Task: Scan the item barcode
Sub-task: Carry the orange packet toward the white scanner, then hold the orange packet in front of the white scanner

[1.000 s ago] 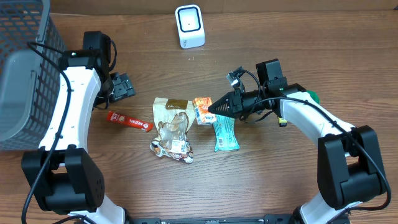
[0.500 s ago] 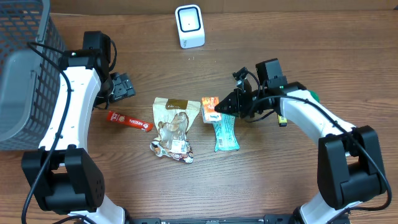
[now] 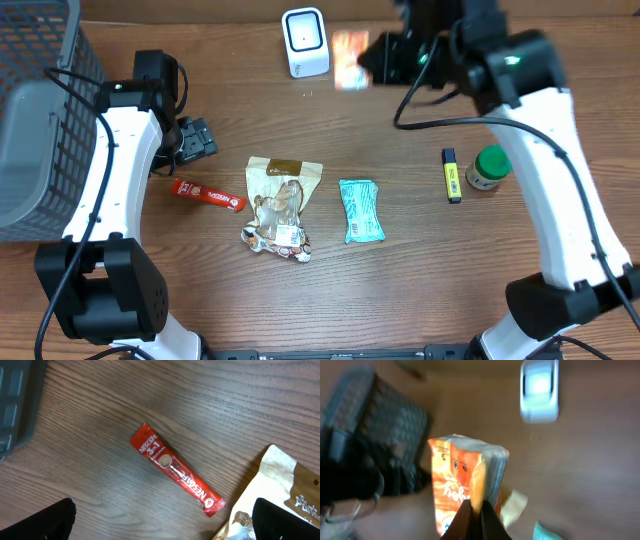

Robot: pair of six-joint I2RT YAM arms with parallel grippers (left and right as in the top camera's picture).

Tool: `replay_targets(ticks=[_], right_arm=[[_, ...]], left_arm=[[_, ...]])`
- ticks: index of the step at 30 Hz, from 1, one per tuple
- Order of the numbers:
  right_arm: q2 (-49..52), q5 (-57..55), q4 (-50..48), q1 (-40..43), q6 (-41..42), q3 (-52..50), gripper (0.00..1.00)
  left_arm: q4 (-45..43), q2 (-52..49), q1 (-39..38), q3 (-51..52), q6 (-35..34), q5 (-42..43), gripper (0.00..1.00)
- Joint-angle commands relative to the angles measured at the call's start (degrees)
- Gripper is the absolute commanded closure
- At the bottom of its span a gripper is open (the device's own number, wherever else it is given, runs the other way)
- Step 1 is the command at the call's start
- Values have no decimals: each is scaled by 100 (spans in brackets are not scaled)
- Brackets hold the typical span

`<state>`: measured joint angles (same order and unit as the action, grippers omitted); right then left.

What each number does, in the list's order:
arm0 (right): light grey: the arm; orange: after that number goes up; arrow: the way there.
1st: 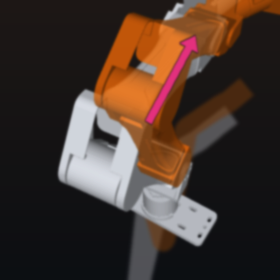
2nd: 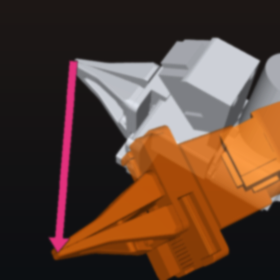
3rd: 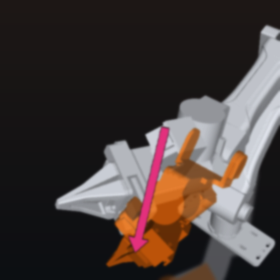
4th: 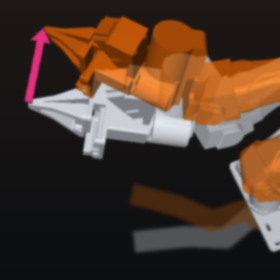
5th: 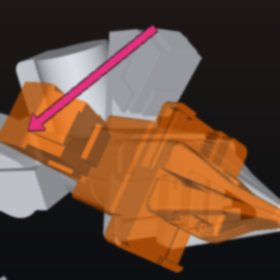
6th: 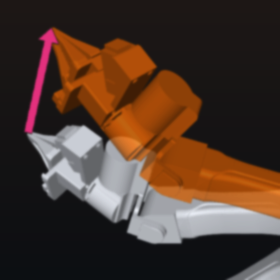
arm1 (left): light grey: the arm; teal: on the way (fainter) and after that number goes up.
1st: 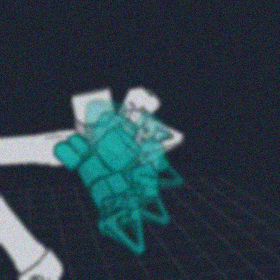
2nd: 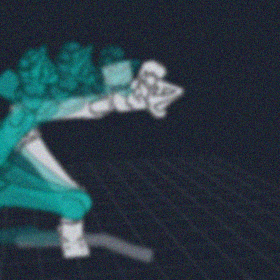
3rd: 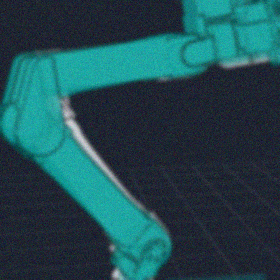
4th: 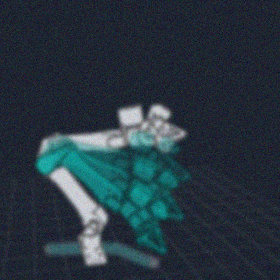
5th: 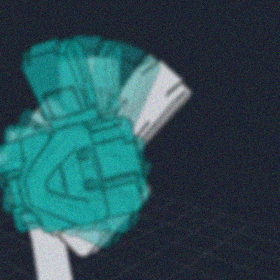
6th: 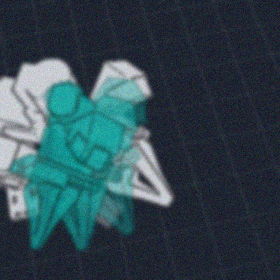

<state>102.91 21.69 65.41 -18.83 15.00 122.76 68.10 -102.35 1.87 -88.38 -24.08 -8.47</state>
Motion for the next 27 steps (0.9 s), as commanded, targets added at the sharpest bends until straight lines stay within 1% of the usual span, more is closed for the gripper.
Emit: replay_targets(ticks=[1,4,7,9,12,17,23,24,27], right_arm=[[-111,-1115,-343,-28,-293,896,96],[-101,-2127,-1152,-223,-632,964,96],[68,-2898,-1652,-446,-1067,964,96],[273,-3324,-1934,-568,-1082,964,96],[691,-3523,-2398,-636,-1084,964,96],[1464,-3541,-2736,-699,-1078,964,96],[2509,-3729,-3477,-796,-1110,964,96],[2697,-3729,-3580,-796,-1180,964,96],[3237,-3735,-3904,-796,-1733,964,96]], left_arm=[[-2,2,-44,-81,-39,-50,0],[0,2,-44,-81,-37,-50,0],[0,2,-44,-81,-37,-50,0],[0,2,-44,-81,-37,-50,0],[0,2,-44,-81,-37,-50,0],[0,2,-44,-81,-37,-50,0],[0,2,-44,-81,-37,-50,0],[-2,2,-44,-81,-37,-50,0],[-2,2,-44,-81,-39,-50,0]])
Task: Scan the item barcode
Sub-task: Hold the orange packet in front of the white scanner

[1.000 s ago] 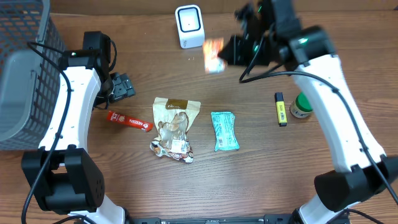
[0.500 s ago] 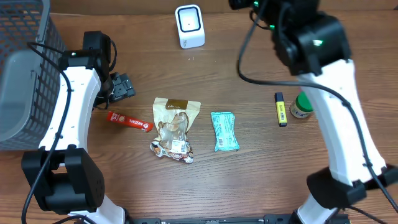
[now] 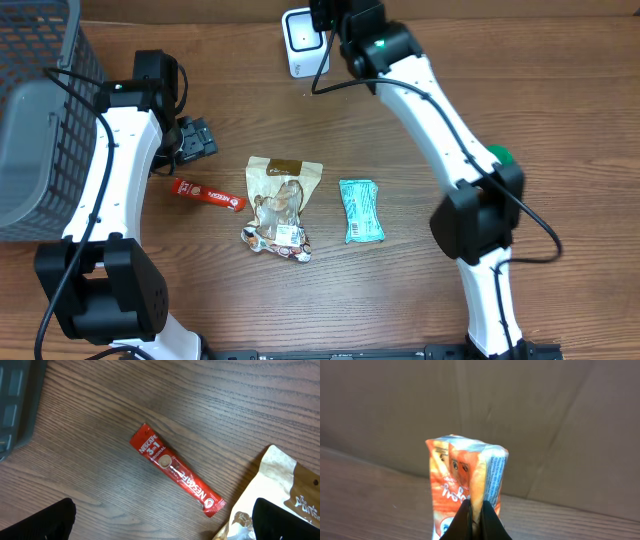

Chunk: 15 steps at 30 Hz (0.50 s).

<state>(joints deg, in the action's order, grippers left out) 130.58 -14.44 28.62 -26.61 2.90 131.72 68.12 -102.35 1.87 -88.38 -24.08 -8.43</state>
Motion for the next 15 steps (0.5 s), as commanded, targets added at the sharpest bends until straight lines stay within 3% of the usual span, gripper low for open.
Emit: replay_targets(ticks=[1,9,15], right_arm=[[702,-201,-409,-17,-804,68,96],[1231,-417,-1097,-50,-1508,68,96],[1456,-417,-1025,-140,-3163,68,96]], left_arm=[[-2,2,-44,-81,-37,-55,0],[-2,2,-44,-81,-37,-55,0],[-2,2,-44,-81,-37,-55,0]])
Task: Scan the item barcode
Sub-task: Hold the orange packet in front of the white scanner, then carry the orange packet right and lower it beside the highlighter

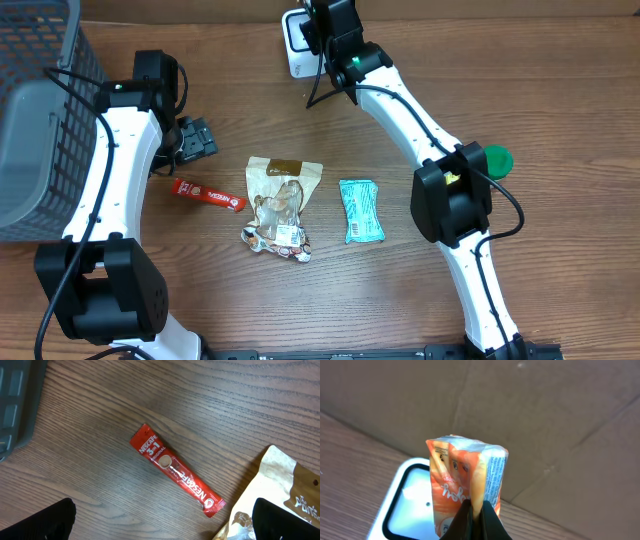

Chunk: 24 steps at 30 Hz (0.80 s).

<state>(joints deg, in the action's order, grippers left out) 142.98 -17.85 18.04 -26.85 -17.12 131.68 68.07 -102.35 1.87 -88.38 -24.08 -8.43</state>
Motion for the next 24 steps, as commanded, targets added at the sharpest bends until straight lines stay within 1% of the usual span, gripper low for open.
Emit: replay_targets(ticks=[1,2,3,5,13,17,20,24], right_arm=[[251,-76,20,-146,-1506,72,96],[278,-76,-9,-175,-1895,72,96],[289,-79,-44,-195,-2107,72,96],[302,-72,-133,-219,-2352,70,96],[304,-87,-109,-234,-2367,72,96],[297,-949,-348,-267,-2367,72,96],[166,-1366,-328,-341,-2361,74,96],[-350,-1519,-210,-540,-2343,74,96]], left_arm=[[2,2,-44,-81,-37,-55,0],[0,2,-44,-81,-37,-55,0],[2,2,-44,-81,-37,-57,0],[0,2,-44,-81,-37,-55,0],[0,2,-44,-81,-37,-55,0],[0,2,-44,-81,-37,-57,0],[2,2,-44,-81,-37,-57,0],[2,2,-44,-81,-37,-55,0]])
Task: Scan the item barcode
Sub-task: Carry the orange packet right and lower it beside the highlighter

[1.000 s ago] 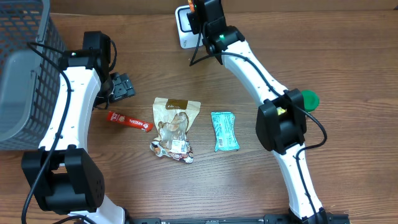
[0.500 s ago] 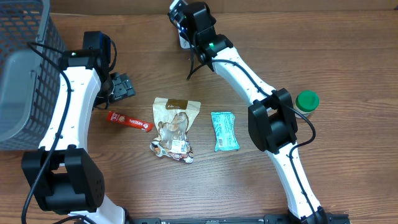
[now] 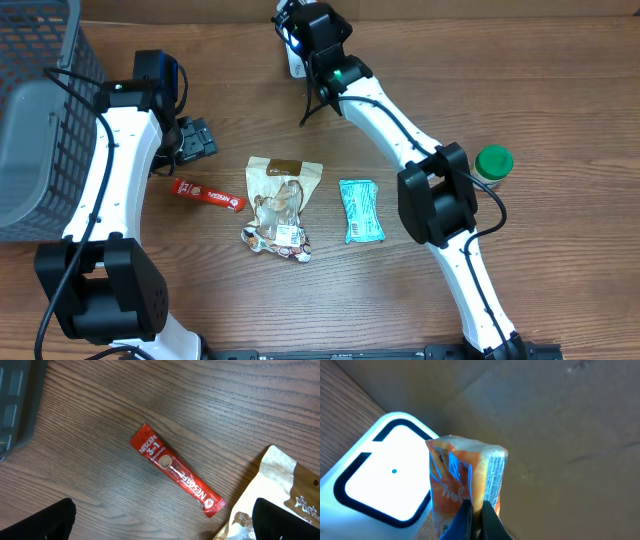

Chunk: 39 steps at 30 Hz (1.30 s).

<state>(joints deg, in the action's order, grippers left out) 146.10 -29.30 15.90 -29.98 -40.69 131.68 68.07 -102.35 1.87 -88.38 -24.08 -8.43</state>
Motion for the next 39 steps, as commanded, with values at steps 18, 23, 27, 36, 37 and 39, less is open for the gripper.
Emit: replay_targets(ticks=[18,23,27,36,37,39], right_arm=[[-3195,1456,7211,822,5285,-20,96],[-3104,2041,7558,1469,5442,-1335,96],[-3104,2039,7250,1626,5438,-2404,96],[-3104,1888,6004,1657,5396,-4096,96],[-3104,1888,5917,1657,5396,-4205,96],[-3104,1888,5823,1657,5396,-4378,96]], left_arm=[[0,2,-44,-81,-37,-55,0],[2,2,-44,-81,-37,-55,0],[2,2,-44,-81,-37,-55,0],[2,2,-44,-81,-37,-55,0],[0,2,-44,-81,-37,-55,0],[2,2,-44,-81,-37,-57,0]])
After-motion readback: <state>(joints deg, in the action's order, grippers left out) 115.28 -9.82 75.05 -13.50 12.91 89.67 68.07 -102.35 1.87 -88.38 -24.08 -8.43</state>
